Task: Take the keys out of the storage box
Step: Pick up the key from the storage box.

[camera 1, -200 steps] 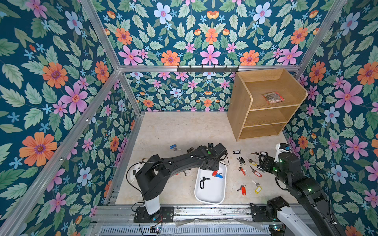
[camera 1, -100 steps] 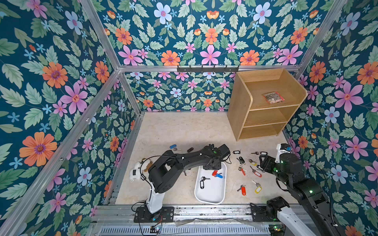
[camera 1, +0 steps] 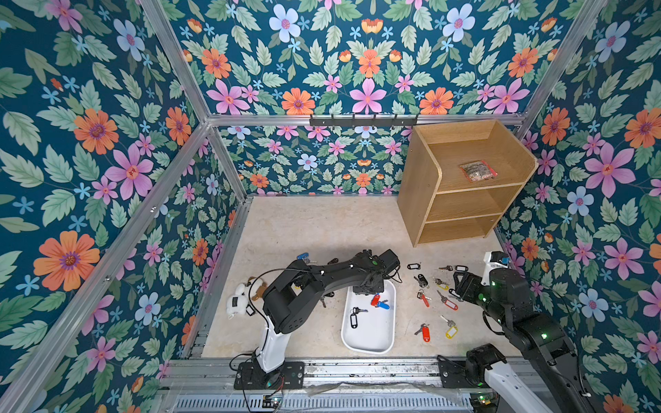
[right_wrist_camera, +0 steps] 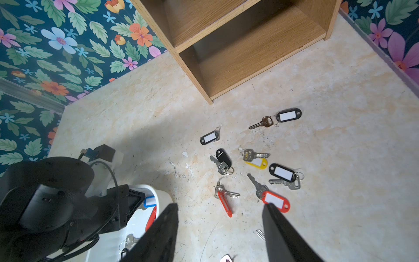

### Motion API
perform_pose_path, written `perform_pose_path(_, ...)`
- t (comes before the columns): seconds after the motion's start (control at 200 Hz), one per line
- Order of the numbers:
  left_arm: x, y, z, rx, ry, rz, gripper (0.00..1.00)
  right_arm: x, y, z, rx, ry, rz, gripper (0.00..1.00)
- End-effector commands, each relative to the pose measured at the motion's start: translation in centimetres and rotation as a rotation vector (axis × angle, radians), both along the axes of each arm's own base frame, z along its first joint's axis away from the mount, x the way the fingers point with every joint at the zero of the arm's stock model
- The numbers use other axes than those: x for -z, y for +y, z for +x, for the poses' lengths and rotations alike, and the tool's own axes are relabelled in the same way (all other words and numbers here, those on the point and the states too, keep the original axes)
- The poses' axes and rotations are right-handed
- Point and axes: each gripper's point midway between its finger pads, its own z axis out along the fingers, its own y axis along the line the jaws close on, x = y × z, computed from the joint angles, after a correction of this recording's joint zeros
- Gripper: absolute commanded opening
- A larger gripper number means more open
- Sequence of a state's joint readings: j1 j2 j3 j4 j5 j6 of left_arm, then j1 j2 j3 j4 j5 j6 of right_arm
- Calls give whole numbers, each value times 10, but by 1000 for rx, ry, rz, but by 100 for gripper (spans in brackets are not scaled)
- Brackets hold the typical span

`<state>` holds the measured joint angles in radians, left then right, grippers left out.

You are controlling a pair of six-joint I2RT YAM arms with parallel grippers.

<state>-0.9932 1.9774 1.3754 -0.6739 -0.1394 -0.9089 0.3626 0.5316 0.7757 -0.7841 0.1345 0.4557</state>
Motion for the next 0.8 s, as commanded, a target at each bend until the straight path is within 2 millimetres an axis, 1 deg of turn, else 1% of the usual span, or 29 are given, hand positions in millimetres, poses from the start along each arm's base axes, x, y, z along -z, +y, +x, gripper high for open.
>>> perform_pose_path(0.0, 1, 1, 0, 15, -4, 4, 5, -3, -1, 2, 15, -15, 5, 63)
perform_pose_path(0.105, 2, 1, 1, 18, -3, 8, 0, -2, -2, 3, 18, -14, 5, 63)
perform_pose_path(0.2, 1, 1, 0, 24, -5, 8, 0, -2, -1, 2, 17, -15, 6, 63)
perform_pose_path(0.27, -4, 1, 1, 29, -10, 6, 0, -2, -1, 2, 17, -14, 5, 64)
perform_pose_path(0.325, -14, 1, 0, 36, -24, 4, 0, -2, -1, 2, 17, -15, 6, 63)
perform_pose_path(0.375, -28, 2, 0, 41, -48, 3, 0, -3, -1, 3, 17, -15, 6, 63)
perform_pose_path(0.47, -64, 12, -3, 27, -97, -15, 0, -2, -2, 3, 18, -12, 5, 63)
perform_pose_path(0.57, -102, 33, -9, -18, -153, -46, 0, -2, -1, 3, 16, -11, 4, 63)
perform_pose_path(0.6, -108, 46, -14, -29, -155, -30, 0, -1, -1, 3, 15, -10, 4, 63)
perform_pose_path(0.635, -115, 55, -17, -42, -169, -31, 0, -2, -1, 3, 16, -12, 4, 63)
perform_pose_path(0.705, -116, 79, -24, -74, -176, 0, 0, -2, -1, 3, 14, -12, 5, 63)
perform_pose_path(0.755, -106, 100, -33, -106, -155, 38, 0, -2, -1, 3, 13, -12, 4, 63)
perform_pose_path(0.795, -99, 111, -40, -123, -138, 50, 0, -1, -1, 3, 13, -11, 4, 63)
